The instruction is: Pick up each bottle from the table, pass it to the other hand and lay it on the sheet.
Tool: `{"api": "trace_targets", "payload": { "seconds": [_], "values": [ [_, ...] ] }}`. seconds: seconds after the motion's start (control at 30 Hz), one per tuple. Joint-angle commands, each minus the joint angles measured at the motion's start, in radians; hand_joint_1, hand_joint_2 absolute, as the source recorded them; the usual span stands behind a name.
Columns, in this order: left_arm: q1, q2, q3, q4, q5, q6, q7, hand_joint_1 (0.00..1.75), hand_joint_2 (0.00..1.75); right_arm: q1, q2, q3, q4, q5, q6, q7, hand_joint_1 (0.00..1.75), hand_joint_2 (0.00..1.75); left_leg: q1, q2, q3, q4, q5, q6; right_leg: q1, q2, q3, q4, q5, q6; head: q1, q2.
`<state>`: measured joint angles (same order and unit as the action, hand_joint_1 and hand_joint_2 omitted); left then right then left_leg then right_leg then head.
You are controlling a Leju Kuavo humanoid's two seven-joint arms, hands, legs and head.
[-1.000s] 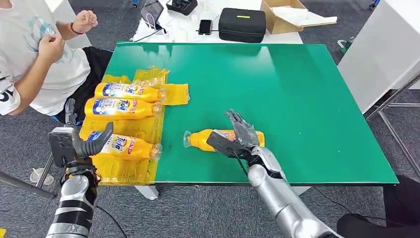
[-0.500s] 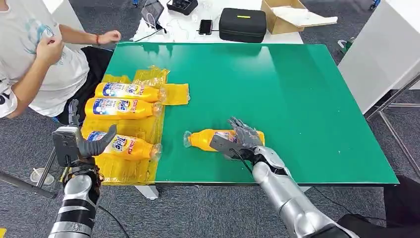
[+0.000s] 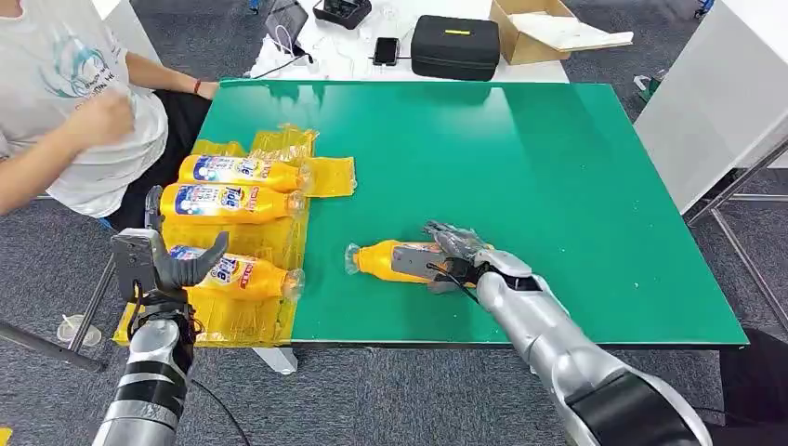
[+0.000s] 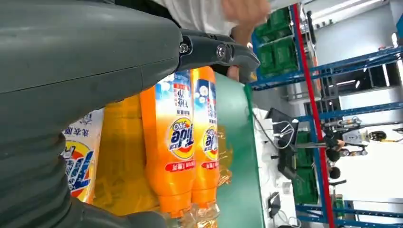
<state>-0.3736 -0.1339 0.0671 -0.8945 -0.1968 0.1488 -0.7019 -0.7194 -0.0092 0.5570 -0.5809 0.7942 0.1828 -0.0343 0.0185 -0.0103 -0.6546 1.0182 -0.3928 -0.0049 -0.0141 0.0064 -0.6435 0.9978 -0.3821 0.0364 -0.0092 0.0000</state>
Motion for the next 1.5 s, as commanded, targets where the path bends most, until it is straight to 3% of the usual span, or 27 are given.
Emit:
{"api": "trace_targets", "payload": {
  "seconds": [0.03, 0.4, 0.5, 0.57, 0.6, 0.7, 0.73, 0.8, 0.97, 1.17, 1.5],
  "values": [
    [-0.08, -0.016, 0.038, 0.15, 0.003, -0.009, 0.004, 0.0, 1.75, -0.075, -0.017, 0.155, 0.179, -0.01, 0.065, -0.009, 1.75, 1.75, 0.0, -0.001, 0.003, 0.0, -0.001, 0.001, 0.0, -0.002, 0.003, -0.001, -0.001, -0.001, 0.0, 0.0],
    [-0.09, -0.018, 0.037, 0.174, 0.005, -0.016, 0.004, 0.0, 1.75, -0.054, -0.027, 0.155, 0.155, -0.062, 0.041, -0.059, 1.75, 1.75, 0.001, -0.002, 0.008, -0.002, -0.002, 0.002, 0.002, -0.004, 0.009, -0.002, -0.003, -0.002, 0.0, 0.0],
    [-0.069, -0.028, 0.047, 0.143, 0.029, -0.047, 0.004, 0.0, 1.75, 0.057, -0.021, 0.016, 0.006, -0.182, -0.197, -0.124, 1.75, 1.75, 0.001, -0.002, 0.006, -0.001, -0.001, 0.001, 0.001, -0.003, 0.007, -0.002, -0.002, -0.001, 0.0, 0.0],
    [-0.023, -0.045, 0.053, 0.069, 0.077, -0.123, 0.042, 0.0, 1.75, 0.216, 0.005, -0.103, -0.274, -0.2, -0.426, -0.16, 1.75, 1.75, 0.001, -0.002, 0.009, -0.003, -0.002, 0.002, 0.002, -0.005, 0.011, -0.004, -0.002, -0.002, 0.0, 0.0],
    [-0.012, -0.049, 0.05, 0.051, 0.092, -0.143, 0.052, 0.0, 1.75, 0.255, 0.019, -0.136, -0.353, -0.202, -0.485, -0.192, 1.75, 1.75, 0.001, -0.001, 0.004, -0.001, -0.001, 0.001, 0.001, -0.002, 0.005, -0.002, -0.001, -0.001, 0.0, 0.0],
    [0.024, -0.068, 0.026, -0.013, 0.178, -0.247, 0.1, 0.0, 1.75, 0.367, 0.064, -0.237, -0.589, -0.171, -0.681, -0.268, 1.75, 1.75, 0.001, 0.003, 0.011, -0.003, -0.005, 0.001, 0.002, 0.001, 0.011, -0.004, -0.004, -0.003, 0.0, 0.0],
    [0.032, -0.074, 0.01, -0.031, 0.197, -0.258, 0.114, 0.0, 1.75, 0.387, 0.066, -0.256, -0.635, -0.17, -0.685, -0.267, 1.75, 1.75, 0.001, 0.003, 0.003, 0.0, -0.003, 0.0, 0.001, 0.002, 0.003, 0.0, -0.002, -0.001, 0.0, 0.0],
    [0.033, -0.076, -0.016, -0.044, 0.261, -0.317, 0.146, 0.0, 1.75, 0.415, 0.092, -0.306, -0.677, -0.184, -0.767, -0.351, 1.75, 1.75, -0.001, -0.001, 0.0, 0.0, -0.002, 0.0, 0.0, -0.002, 0.0, 0.001, -0.003, -0.001, -0.001, 0.0],
    [0.02, -0.078, -0.083, -0.035, 0.387, -0.444, 0.215, 0.0, 1.75, 0.453, 0.125, -0.392, -0.701, -0.241, -0.856, -0.467, 1.75, 1.75, 0.001, -0.006, -0.003, 0.001, -0.002, 0.001, 0.001, -0.005, 0.0, 0.0, -0.004, -0.001, -0.001, 0.0],
    [0.026, -0.05, -0.177, -0.025, 0.561, -0.61, 0.268, 0.0, 1.75, 0.451, 0.134, -0.427, -0.578, -0.279, -0.818, -0.562, 1.75, 1.75, 0.0, -0.004, 0.001, 0.0, -0.003, 0.001, 0.0, -0.002, 0.003, -0.001, -0.003, -0.001, -0.001, 0.0],
    [0.03, -0.036, -0.212, -0.03, 0.59, -0.646, 0.278, 0.0, 1.75, 0.454, 0.147, -0.411, -0.534, -0.279, -0.781, -0.584, 1.75, 1.75, 0.0, -0.003, -0.001, 0.0, -0.003, 0.001, 0.0, 0.0, 0.0, -0.001, -0.002, 0.0, 0.0, 0.0]
  ]
}}
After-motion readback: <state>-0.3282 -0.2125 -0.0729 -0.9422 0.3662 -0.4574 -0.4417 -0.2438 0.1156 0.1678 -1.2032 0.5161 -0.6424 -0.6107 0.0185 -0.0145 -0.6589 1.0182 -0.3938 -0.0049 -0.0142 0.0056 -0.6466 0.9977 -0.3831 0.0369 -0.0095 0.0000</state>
